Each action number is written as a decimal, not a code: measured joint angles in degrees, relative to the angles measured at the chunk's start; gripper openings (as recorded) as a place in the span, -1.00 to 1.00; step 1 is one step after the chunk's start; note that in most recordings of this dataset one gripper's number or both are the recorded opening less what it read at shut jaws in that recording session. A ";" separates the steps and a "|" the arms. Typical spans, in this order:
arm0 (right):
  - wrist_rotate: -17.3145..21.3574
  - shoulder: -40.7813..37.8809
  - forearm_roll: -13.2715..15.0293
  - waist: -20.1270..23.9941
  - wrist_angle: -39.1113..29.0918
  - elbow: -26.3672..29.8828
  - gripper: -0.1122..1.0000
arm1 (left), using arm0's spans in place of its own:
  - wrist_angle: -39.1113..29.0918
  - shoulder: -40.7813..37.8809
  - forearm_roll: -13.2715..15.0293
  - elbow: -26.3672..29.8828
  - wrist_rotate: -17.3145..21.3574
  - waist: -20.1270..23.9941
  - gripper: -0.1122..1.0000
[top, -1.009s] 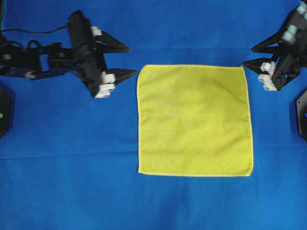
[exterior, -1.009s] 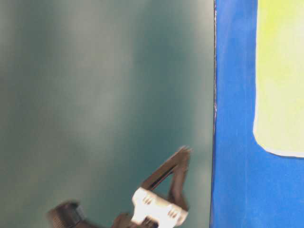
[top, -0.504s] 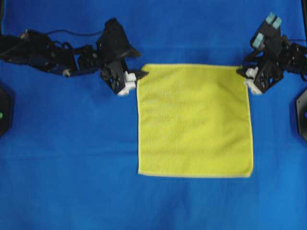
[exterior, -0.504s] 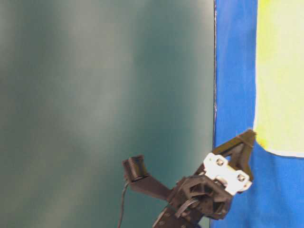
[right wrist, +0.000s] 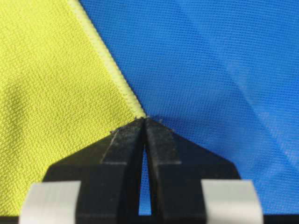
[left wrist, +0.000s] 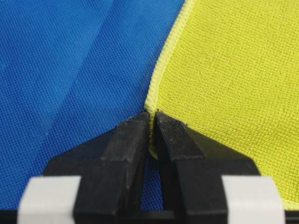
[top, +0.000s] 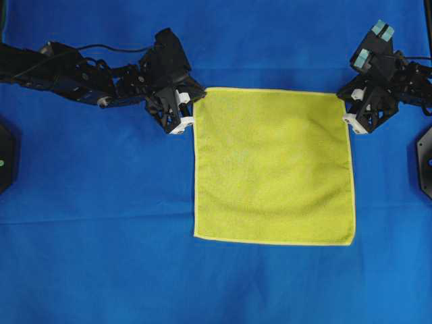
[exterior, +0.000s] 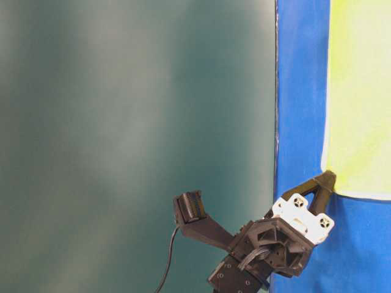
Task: Fold the yellow towel.
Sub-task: 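Move both grippers to the towel's top corners and grasp them, then lift the top edge and fold it down toward the bottom edge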
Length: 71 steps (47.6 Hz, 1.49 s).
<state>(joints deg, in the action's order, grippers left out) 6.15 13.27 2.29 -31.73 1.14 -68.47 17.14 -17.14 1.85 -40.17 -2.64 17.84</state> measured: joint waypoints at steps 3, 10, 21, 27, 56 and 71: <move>0.00 0.00 0.00 0.00 -0.09 0.00 -0.79 | -0.44 0.00 0.00 0.18 0.00 -0.09 -0.72; 0.09 0.53 -0.09 0.00 -0.70 0.35 -0.79 | -0.97 0.26 0.00 0.26 0.18 -0.44 -0.72; -0.09 7.73 0.09 -0.35 -4.22 1.41 -0.79 | -5.71 4.83 0.00 0.18 1.14 -1.93 -0.72; -0.18 11.78 0.44 -0.79 -5.36 1.67 -0.79 | -7.03 7.91 0.00 0.18 1.76 -1.93 -0.72; 4.22 24.52 -1.67 11.51 -17.58 0.79 -0.79 | -11.25 14.15 0.00 -0.35 2.37 -11.60 -0.72; 12.66 26.28 -2.81 30.67 -25.05 0.35 -0.79 | -12.83 13.97 0.00 -0.44 1.49 -22.76 -0.72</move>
<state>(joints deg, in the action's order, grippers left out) 18.81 39.55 -0.53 -1.05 -23.91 -68.12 4.31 -3.16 1.85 -40.61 -1.14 -4.92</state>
